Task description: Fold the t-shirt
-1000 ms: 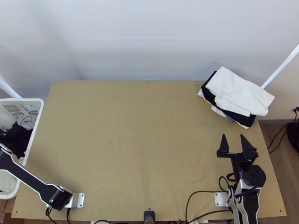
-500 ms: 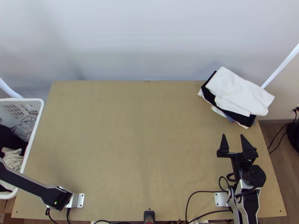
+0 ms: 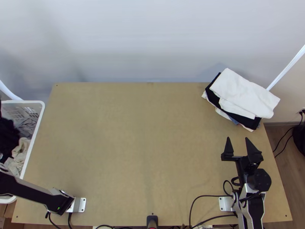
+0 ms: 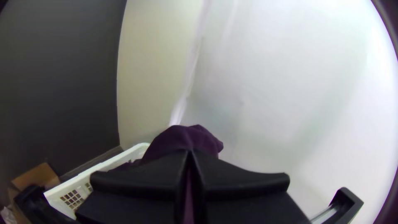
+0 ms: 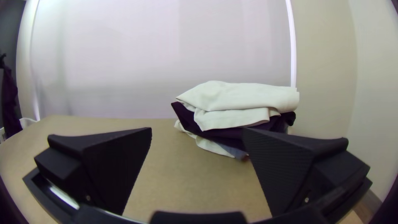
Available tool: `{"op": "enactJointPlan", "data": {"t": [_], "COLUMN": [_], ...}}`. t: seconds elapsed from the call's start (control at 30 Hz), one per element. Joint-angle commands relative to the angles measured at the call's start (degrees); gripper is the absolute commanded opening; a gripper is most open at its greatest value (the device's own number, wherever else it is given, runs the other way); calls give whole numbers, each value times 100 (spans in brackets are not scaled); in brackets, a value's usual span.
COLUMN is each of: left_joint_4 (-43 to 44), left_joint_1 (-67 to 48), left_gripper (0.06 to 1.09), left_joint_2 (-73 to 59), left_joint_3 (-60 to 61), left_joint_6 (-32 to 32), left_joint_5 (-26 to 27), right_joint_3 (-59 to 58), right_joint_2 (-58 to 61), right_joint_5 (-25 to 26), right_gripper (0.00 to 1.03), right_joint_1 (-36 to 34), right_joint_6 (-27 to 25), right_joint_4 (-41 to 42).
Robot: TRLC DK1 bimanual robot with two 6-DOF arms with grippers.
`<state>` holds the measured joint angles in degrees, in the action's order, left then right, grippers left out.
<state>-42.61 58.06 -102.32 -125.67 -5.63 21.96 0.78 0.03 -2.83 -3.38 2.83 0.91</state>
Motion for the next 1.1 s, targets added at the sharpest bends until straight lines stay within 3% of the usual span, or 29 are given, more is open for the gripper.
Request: {"op": "enactJointPlan", "data": {"t": [0.0, 0.23, 0.5, 0.67, 0.9, 1.07], "left_joint_4": [-37, -494, -1250, -1215, -336, 288], "left_joint_1": [-392, -1570, -3881, -5780, -8267, -9726], "left_gripper": [9, 9, 9, 9, 9, 9], "left_joint_2": [679, 1408, 2023, 2349, 2366, 1997], "left_joint_3": [7, 33, 403, 1264, 2705, 2907], "left_joint_6": [-123, -175, -430, -545, -799, -1054], "left_joint_5": [125, 63, -526, -1554, -2697, -3154], "right_joint_3": [-34, -34, -34, -34, -34, -34], "right_joint_2": [-12, -12, -12, -12, -12, -12], "right_joint_5": [28, 28, 28, 37, 37, 28], "right_gripper": [98, 98, 98, 98, 98, 98], "right_joint_1": [56, 56, 56, 56, 56, 56], "right_joint_6": [60, 60, 60, 60, 60, 60], "right_joint_4": [-91, -91, -91, -91, -91, -91]}}
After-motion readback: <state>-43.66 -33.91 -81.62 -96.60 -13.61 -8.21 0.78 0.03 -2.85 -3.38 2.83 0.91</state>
